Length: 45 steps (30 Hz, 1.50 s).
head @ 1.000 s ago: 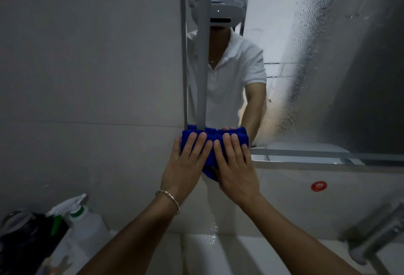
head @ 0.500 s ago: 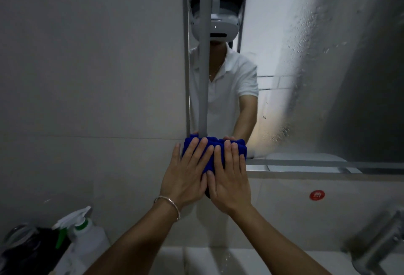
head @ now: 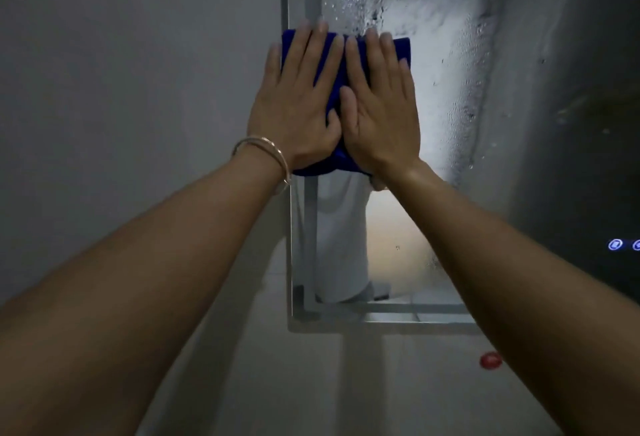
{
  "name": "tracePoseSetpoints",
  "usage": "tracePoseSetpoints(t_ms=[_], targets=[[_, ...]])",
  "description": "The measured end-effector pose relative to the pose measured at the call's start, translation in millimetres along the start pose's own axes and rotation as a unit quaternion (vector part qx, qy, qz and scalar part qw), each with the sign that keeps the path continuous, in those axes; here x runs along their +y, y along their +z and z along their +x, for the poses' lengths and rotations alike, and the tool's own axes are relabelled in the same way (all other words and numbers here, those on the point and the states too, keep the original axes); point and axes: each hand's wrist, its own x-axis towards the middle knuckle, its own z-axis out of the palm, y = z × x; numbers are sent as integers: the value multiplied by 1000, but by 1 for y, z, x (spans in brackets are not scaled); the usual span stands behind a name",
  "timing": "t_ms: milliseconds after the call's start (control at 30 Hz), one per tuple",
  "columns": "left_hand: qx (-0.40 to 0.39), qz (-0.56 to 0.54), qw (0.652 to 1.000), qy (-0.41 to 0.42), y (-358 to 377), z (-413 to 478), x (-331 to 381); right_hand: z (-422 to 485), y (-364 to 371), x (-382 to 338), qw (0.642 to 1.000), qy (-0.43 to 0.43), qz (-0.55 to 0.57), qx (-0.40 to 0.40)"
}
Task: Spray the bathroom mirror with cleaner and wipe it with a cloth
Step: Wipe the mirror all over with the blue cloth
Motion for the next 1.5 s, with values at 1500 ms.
tracePoseSetpoints(t_ms=[1500], targets=[[93, -25, 995, 30, 51, 7, 142, -66, -25, 129, 997, -30, -24, 67]])
